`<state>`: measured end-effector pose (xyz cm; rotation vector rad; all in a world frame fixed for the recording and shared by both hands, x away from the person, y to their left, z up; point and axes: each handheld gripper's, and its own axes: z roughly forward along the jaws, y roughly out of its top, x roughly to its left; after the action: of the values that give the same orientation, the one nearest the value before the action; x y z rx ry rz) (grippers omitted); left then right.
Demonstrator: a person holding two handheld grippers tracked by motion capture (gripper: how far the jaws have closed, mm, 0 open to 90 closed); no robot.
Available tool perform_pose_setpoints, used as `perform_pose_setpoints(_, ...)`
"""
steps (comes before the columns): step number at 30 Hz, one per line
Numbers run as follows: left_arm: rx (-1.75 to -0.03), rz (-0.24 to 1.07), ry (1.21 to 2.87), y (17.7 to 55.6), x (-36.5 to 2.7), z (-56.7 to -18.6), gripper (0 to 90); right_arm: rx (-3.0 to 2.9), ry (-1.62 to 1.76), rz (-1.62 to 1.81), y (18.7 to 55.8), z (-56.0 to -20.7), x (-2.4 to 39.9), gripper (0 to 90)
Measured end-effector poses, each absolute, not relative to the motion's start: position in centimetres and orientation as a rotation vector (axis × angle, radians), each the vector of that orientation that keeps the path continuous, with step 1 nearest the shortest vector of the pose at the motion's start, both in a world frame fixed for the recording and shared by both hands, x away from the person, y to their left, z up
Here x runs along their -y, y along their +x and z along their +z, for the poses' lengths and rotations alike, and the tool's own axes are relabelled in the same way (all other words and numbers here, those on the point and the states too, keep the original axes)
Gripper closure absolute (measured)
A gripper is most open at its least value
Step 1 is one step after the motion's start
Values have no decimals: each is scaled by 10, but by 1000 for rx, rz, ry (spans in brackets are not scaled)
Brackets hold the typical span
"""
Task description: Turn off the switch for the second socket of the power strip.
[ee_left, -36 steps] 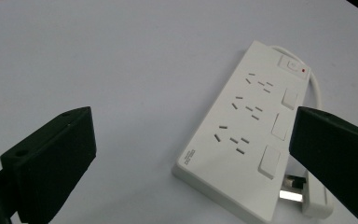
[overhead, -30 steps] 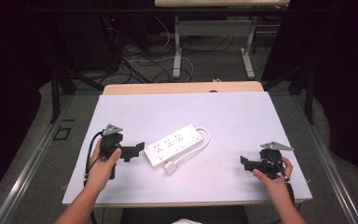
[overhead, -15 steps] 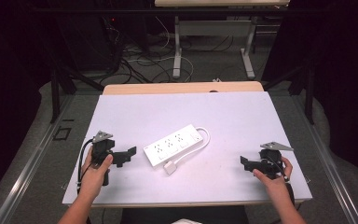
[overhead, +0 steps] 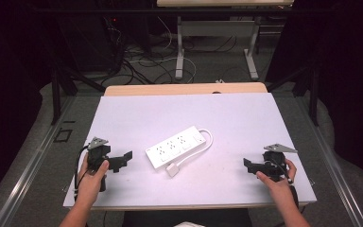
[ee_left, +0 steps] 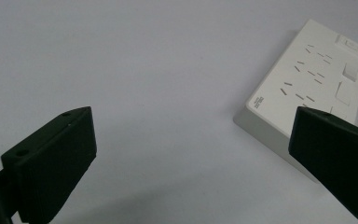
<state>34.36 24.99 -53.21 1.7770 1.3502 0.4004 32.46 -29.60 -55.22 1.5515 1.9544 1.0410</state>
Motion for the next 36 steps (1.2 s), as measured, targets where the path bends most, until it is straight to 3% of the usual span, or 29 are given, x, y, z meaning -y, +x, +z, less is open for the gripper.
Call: perform_pose_setpoints(36,-1457,382,1848,346,-260,-561,14,-1963,1532,1044,325,-552,296,72)
